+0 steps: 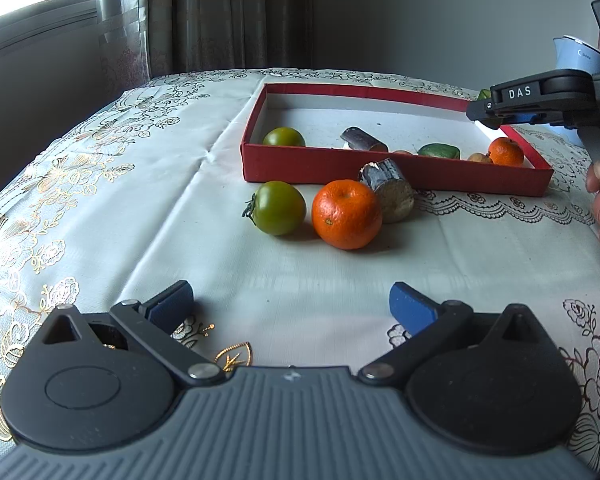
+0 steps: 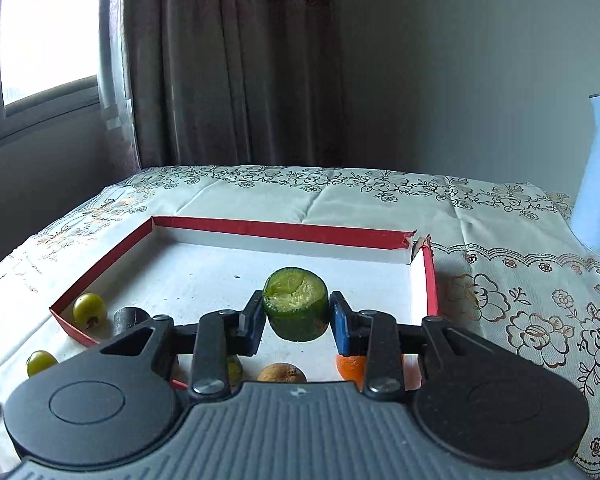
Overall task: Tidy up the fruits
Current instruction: 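Carry the cucumber chunk into the tray and open the right gripper, then move the left gripper to the green tomato and close on it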
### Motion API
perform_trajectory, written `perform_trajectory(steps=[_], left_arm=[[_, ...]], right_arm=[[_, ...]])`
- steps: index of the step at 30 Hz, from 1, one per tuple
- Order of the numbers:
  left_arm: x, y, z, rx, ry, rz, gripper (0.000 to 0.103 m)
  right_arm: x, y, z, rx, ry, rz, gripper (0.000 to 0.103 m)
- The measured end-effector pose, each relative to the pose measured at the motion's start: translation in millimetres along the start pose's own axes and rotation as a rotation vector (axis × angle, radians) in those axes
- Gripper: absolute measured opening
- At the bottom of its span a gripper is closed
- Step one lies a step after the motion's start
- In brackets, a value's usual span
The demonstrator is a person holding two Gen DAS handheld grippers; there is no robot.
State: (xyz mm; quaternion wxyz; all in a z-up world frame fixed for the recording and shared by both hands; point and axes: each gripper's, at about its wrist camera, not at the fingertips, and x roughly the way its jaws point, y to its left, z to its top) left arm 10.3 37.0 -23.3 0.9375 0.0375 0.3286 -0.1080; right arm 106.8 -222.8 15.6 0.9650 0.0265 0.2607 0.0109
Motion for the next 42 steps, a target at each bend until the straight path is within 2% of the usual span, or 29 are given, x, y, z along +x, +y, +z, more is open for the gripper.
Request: perform_trajectory(steps=[4, 10, 13, 17, 19, 20, 29, 32, 42], left_arm=[[0.1, 0.0, 0.0, 0.000, 0.000, 0.000, 0.103], [0.1, 0.1, 0.1, 0.000, 0.000, 0.000, 0.103], [0.0, 0.4, -0.2, 0.000, 0.000, 0.000, 0.103], [-0.1, 0.7, -0.4, 0.000, 0.000, 0.001, 0.103], [-0.2, 0.7, -0.5, 0.000, 0.000, 0.001, 0.103], [-0.3, 0.9, -0.7, 0.000, 0.000, 0.002, 0.103], [-1.4, 0.9, -1.3, 0.001, -0.001, 0.006, 0.103], [-1.9, 0.6, -1.3, 0.000, -0.002, 0.004, 0.103], [-9.3, 7.3, -3.3, -0.026, -0.034, -0.027, 0.103]], right_arm=[[11.1, 0.1, -0.3, -0.006, 0.021, -0.006, 0.036], [-1.4, -10.2, -2.9, 0.048, -0.028, -0.030, 0.064], [-19.9, -17.4, -10.3, 0.053, -0.058, -0.031, 0.064], [-42.4, -23.5, -31.8, 0.026, -0.024, -0.038, 0.068], [-52.4, -27.2, -44.2, 0.024, -0.011, -0.047, 0.080], [-55.8, -27.9, -49.8, 0.020, 0.000, -0.058, 0.082], [-51.8, -27.8, -73.8, 0.003, 0.126, -0.070, 0.083], [-47.9, -26.0, -75.3, -0.009, 0.155, -0.083, 0.088], [-45.2, -26.0, -75.6, -0.014, 0.173, -0.060, 0.096]])
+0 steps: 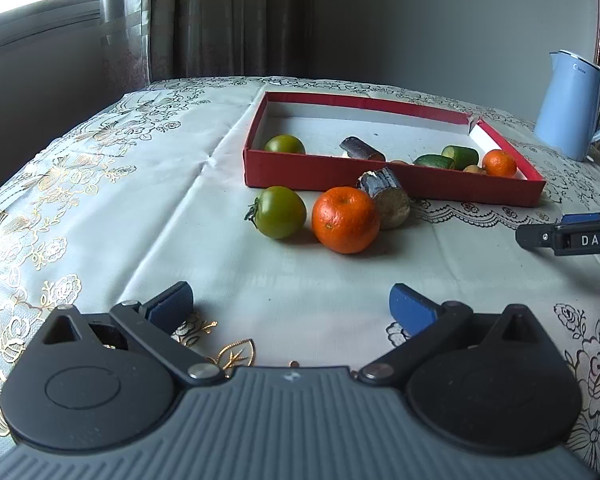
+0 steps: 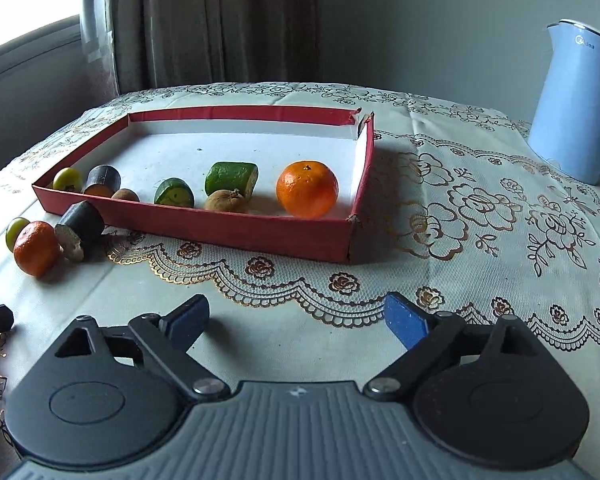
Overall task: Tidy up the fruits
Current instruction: 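Move the left gripper to the green tomato and close on it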
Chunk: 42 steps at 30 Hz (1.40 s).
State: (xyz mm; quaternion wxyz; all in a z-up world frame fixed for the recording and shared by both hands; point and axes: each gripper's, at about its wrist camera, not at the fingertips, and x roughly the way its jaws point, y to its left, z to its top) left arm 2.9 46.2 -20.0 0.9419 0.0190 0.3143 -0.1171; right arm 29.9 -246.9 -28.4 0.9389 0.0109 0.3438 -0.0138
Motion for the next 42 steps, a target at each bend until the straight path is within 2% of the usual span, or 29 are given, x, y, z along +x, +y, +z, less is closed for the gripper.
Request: perform_trajectory(steps=[4, 7, 10, 15, 18, 21, 26, 30, 42], left_arm=[[-3.6, -0.3, 0.4, 0.002, -0.020, 0.011, 0.103], [-8.7, -2.2, 1.6, 0.025, -0.064, 0.035, 0.103], [-12.7, -3.3, 6.8, 0.069, -0.114, 0.111, 0.103], [-5.6, 13.3, 22.8, 0.065, -0.137, 0.157, 0.103], [7.5, 20.2, 31.4, 0.083, -0.127, 0.196, 0.103], [24.2, 23.6, 35.9, 0.109, -0.075, 0.235, 0.103], [25.2, 18.7, 33.8, 0.118, -0.078, 0.169, 0.103], [31.9, 1.0, 31.5, 0.177, -0.067, 0.201, 0.103], [33.5, -20.9, 36.8, 0.203, -0.083, 0.134, 0.103]], right_arm=[[-1.0, -3.9, 0.0, 0.021, -0.008, 0.018, 0.096], [-1.4, -6.5, 0.0, 0.036, -0.014, 0.029, 0.096], [-1.4, -7.5, 0.2, 0.042, -0.016, 0.035, 0.096], [-1.4, -8.7, -0.2, 0.049, -0.018, 0.042, 0.097], [-1.4, -9.0, -0.2, 0.050, -0.018, 0.046, 0.098], [-1.4, -9.5, -0.3, 0.054, -0.018, 0.050, 0.098], [-1.1, -11.2, -0.1, 0.065, -0.021, 0.063, 0.100], [-0.6, -10.8, 0.2, 0.065, -0.020, 0.067, 0.102], [-0.7, -14.1, 0.6, 0.082, -0.025, 0.084, 0.103]])
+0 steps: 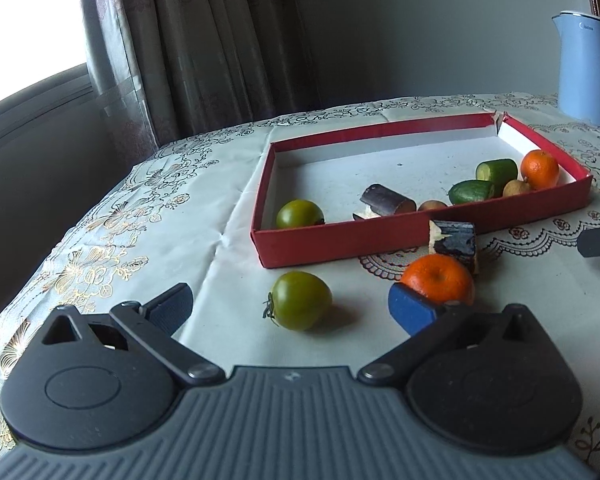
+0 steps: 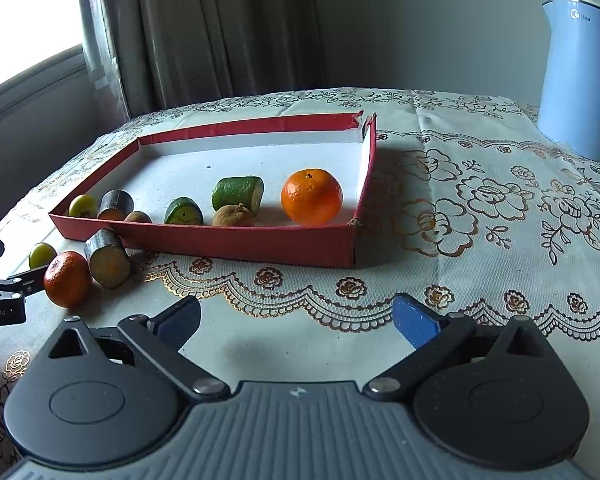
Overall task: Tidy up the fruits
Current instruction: 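Move the left gripper to the green tomato and close on it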
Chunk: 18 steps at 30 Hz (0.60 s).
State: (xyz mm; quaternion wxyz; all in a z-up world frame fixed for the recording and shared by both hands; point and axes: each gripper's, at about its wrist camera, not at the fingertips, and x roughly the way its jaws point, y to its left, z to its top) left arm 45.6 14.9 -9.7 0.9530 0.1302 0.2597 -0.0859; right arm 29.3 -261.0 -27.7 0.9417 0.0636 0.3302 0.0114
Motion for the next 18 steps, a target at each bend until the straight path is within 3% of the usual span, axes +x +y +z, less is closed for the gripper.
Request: perform_trajectory(steps=[4, 8, 11, 12, 15, 18], left_arm=[[-3.3, -0.9, 1.1, 0.019, -0.033, -0.057, 0.103], [7.7, 9.5, 2.4, -0.035, 0.000, -0.069, 0.103], [9.6, 16.8, 4.2, -0.071, -0.018, -0.056, 0.103], [10.5, 18.3, 5.2, -0.077, -0.008, -0.058, 0.101], [18.3, 22.7, 5.2, -0.103, 0.020, -0.052, 0.078], [22.9, 26.3, 3.5, -0.126, 0.042, -0.059, 0.076]], right_arm=[[0.1, -0.1, 0.1, 0.001, 0.000, 0.001, 0.103], [-0.2, -0.3, 0.1, 0.003, -0.001, 0.002, 0.103], [-0.1, -0.2, 0.1, 0.003, -0.001, 0.002, 0.103], [-0.1, -0.2, 0.1, 0.003, -0.001, 0.002, 0.103], [-0.1, -0.2, 0.1, 0.003, -0.001, 0.002, 0.103], [-0.4, -0.4, 0.4, 0.007, -0.003, 0.005, 0.103]])
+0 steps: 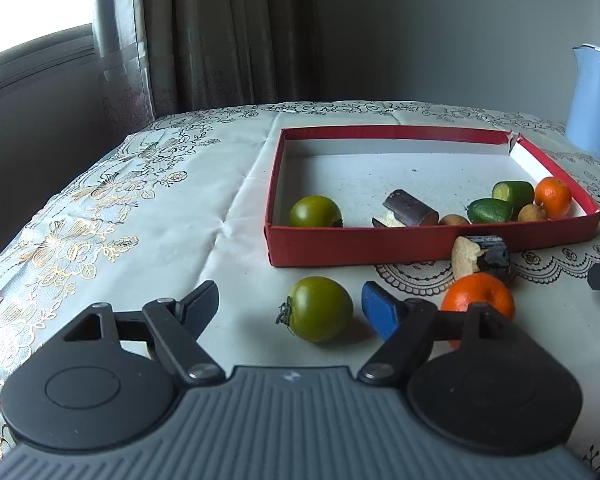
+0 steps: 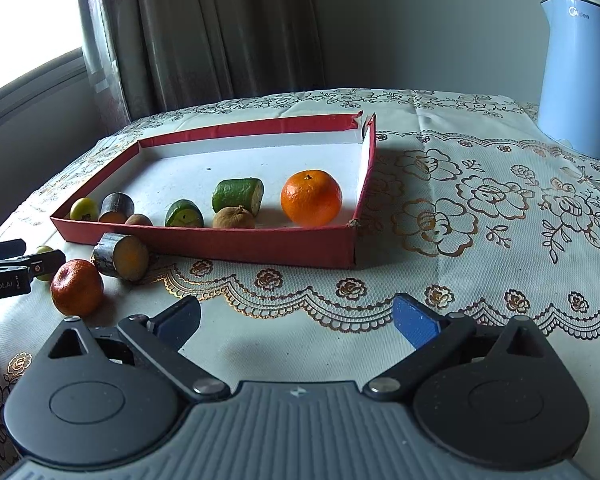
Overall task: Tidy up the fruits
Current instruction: 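Move the left gripper to the green tomato and close on it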
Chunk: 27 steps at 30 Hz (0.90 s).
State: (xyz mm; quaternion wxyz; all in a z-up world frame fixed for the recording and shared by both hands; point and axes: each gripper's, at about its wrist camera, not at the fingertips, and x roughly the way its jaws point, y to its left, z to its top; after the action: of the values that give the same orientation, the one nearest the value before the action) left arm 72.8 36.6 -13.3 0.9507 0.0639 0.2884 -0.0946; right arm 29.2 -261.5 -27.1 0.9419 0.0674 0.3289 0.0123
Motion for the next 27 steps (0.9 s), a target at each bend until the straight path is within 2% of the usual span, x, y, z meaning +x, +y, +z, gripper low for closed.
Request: perform_trajectory(steps=[5, 7, 10, 27], left_arm=[[0.2, -0.4, -0.7, 0.002, 0.002, 0.001, 0.075], [1.4, -0.9, -0.9, 0.004, 0.008, -0.001, 0.060], [3.2, -0.3, -1.2, -0.002, 0.018, -0.015, 0.050], [2.5, -5.8, -0.9, 0.031, 0.022, 0.010, 0.051]], right_arm=[[0.2, -0.1, 0.0, 0.000, 0.000, 0.000, 0.103], [0.3, 0.1, 0.0, 0.000, 0.000, 0.000, 0.103], [0.2, 0.0, 0.0, 0.000, 0.000, 0.000, 0.103], [-0.3, -0.5, 0.1, 0.003, -0.001, 0.002, 0.103]])
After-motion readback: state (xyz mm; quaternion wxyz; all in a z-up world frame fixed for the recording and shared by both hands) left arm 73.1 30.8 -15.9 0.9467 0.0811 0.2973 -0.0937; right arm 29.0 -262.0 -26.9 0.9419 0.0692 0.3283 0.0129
